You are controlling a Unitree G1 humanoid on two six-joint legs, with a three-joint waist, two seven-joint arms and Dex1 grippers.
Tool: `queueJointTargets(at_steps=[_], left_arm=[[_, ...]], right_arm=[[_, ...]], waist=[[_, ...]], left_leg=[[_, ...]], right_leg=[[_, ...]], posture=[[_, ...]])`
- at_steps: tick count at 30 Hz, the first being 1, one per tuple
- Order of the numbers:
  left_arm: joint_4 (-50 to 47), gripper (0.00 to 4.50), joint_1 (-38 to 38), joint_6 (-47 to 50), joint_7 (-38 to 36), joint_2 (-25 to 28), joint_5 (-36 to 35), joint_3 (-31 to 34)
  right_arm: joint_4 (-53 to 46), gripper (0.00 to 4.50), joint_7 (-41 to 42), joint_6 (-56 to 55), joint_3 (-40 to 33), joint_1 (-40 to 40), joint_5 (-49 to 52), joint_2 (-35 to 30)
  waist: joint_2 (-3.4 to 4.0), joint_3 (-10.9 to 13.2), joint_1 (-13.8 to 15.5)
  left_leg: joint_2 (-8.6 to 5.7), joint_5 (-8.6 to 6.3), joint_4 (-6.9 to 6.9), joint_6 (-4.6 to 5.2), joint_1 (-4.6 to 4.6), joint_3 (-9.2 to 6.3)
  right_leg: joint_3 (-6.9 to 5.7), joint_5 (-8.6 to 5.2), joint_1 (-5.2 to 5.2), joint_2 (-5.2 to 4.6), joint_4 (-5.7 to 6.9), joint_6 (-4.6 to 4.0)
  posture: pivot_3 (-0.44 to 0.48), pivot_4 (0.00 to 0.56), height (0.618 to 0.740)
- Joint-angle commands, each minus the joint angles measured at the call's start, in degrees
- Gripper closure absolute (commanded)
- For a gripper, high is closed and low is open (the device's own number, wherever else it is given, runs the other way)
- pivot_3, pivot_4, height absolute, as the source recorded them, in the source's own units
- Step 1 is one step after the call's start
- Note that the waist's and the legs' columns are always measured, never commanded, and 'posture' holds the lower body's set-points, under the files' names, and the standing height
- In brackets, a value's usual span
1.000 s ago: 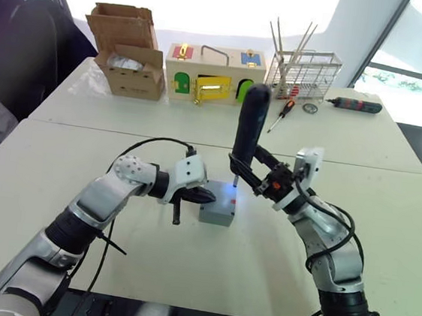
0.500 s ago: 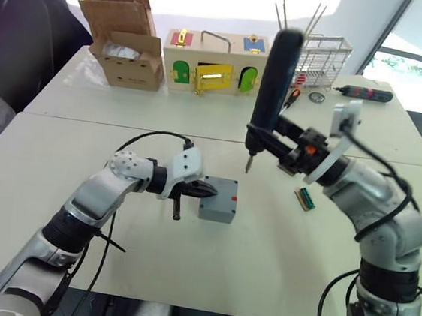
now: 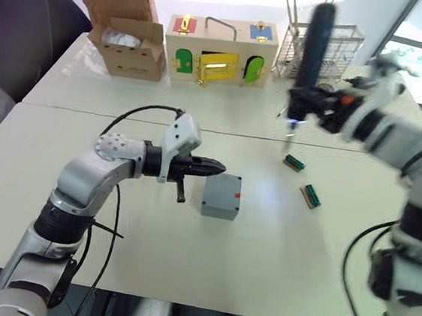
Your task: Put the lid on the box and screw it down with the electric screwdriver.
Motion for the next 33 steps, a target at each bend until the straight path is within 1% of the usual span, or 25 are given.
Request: queueJointTargets(at_steps=[1, 3, 5, 7, 9, 12, 15, 23, 24, 25, 28, 29, 30, 33], left_arm=[[-5.5, 4.50, -0.3, -0.6, -2.1, 1.0, -1.4, -2.6], [-7.2, 4.50, -0.1, -0.8, -2.2, 0.5, -1.6, -4.3], [-8.0, 4.50, 0.1, -0.8, -1.6, -0.4, -1.5, -5.9], [-8.2, 4.50, 0.3, -1.0, -0.9, -1.5, -1.4, -6.9], [-8.1, 4.50, 1.0, -1.1, -0.7, -2.0, -1.3, -7.9], [-7.9, 4.50, 2.0, -1.3, -0.6, -2.2, -1.1, -9.1], [-8.3, 4.50, 3.3, -1.1, -0.6, -1.9, -1.3, -9.4], [-9.9, 4.50, 5.3, -0.7, 0.8, -1.5, -1.7, -9.4], [-10.0, 4.50, 5.2, -0.6, 1.2, -1.5, -1.7, -9.4], [-10.0, 4.50, 5.2, -0.5, 1.4, -1.6, -1.7, -9.4], [-9.1, 4.50, 5.1, -1.1, 3.0, -1.0, 0.2, -9.4], [-8.6, 4.50, 5.0, -1.0, 3.9, -1.1, 0.7, -9.2], [-8.1, 4.50, 4.8, -0.6, 4.6, -1.2, 0.5, -8.3], [-6.7, 4.50, 4.1, -0.1, 7.2, -1.1, 0.6, -5.4]], right_arm=[[6.0, 2.59, 6.7, 7.7, 2.1, 0.0, -2.3, -10.2], [8.2, 2.59, 12.7, 9.7, 7.1, 3.4, -4.3, -17.3], [8.9, 2.59, 19.0, 10.2, 11.5, 7.5, -5.5, -22.5], [9.8, 2.59, 23.4, 10.3, 14.7, 10.4, -6.7, -25.3], [11.6, 2.59, 26.3, 10.5, 17.3, 12.4, -8.3, -26.7], [14.4, 2.59, 28.2, 10.5, 19.9, 13.7, -11.2, -27.0], [15.2, 2.59, 28.7, 12.5, 21.3, 13.2, -12.6, -25.6], [20.1, 2.59, 28.7, 11.9, 22.5, 12.0, -18.1, -21.8], [20.6, 1.65, 28.7, 11.6, 22.6, 11.8, -18.7, -21.5], [20.9, 1.47, 28.7, 11.4, 22.6, 11.7, -19.3, -21.3], [21.6, 0.36, 28.6, 10.3, 22.8, 11.2, -21.0, -20.8], [21.7, 0.11, 28.6, 9.8, 22.8, 11.2, -21.6, -20.7], [21.5, 0.02, 28.7, 9.6, 22.8, 11.1, -21.9, -20.6], [20.7, 0.02, 29.1, 7.3, 22.8, 11.2, -23.3, -20.7]], waist=[[0.00, 0.0, 0.0], [0.01, 0.0, -0.1], [0.06, 0.0, -0.2], [0.12, 0.1, -0.6], [0.34, 0.2, -1.3], [0.46, 0.3, -1.7], [0.48, 0.3, -1.6], [0.46, 0.3, -1.1], [0.46, 0.3, -1.1], [0.46, 0.3, -1.2], [0.46, 0.3, -1.2], [0.46, 0.3, -1.2], [0.46, 0.3, -1.2], [0.46, 0.3, -1.2]], left_leg=[[0.01, -0.01, -0.08, 0.01, -0.03, -0.05], [0.02, -0.04, -0.16, 0.07, -0.13, 0.04], [0.02, -0.09, -0.09, 0.15, -0.23, 0.07], [0.01, -0.10, 0.04, 0.18, -0.29, 0.17], [0.03, -0.10, 0.20, 0.20, -0.28, 0.24], [0.04, -0.07, 0.56, 0.30, -0.23, 0.25], [0.04, -0.20, 0.72, 0.52, -0.05, 0.25], [0.03, -0.06, 0.75, 0.27, -0.12, 0.25], [0.02, -0.06, 0.81, 0.27, -0.12, 0.24], [0.01, -0.06, 0.85, 0.27, -0.12, 0.25], [0.01, -0.06, 0.87, 0.27, -0.11, 0.24], [0.01, -0.06, 0.87, 0.27, -0.11, 0.24], [0.01, -0.06, 0.87, 0.27, -0.11, 0.24], [0.01, -0.06, 0.87, 0.27, -0.11, 0.24]], right_leg=[[-0.03, 0.00, 0.02, 0.02, -0.13, 0.00], [-0.03, 0.00, 0.03, 0.02, -0.40, 0.00], [-0.05, 0.00, 0.04, 0.01, -0.41, 0.01], [-0.02, 0.01, 0.00, -0.01, -0.41, 0.02], [0.01, 0.03, -0.01, -0.01, -0.34, 0.07], [0.05, 0.05, -0.01, 0.01, 0.15, 0.11], [0.12, 0.05, 0.03, 0.04, 0.52, 0.11], [0.15, 0.03, 0.02, 0.04, 0.45, 0.12], [0.14, 0.03, 0.05, 0.04, 0.45, 0.12], [0.15, 0.03, 0.06, 0.04, 0.46, 0.12], [0.15, 0.04, 0.08, 0.04, 0.47, 0.12], [0.15, 0.04, 0.07, 0.04, 0.47, 0.12], [0.14, 0.04, 0.07, 0.04, 0.47, 0.12], [0.14, 0.04, 0.07, 0.04, 0.47, 0.12]], posture=[[0.000, 0.150, 0.735], [0.000, 0.150, 0.735], [0.000, 0.150, 0.735], [0.000, 0.150, 0.735], [0.000, 0.150, 0.735], [0.000, 0.150, 0.735], [0.000, 0.150, 0.735], [0.000, 0.150, 0.735], [0.000, 0.150, 0.735], [0.000, 0.150, 0.735], [0.000, 0.150, 0.735], [0.000, 0.150, 0.735], [0.000, 0.150, 0.735], [0.000, 0.150, 0.735]])
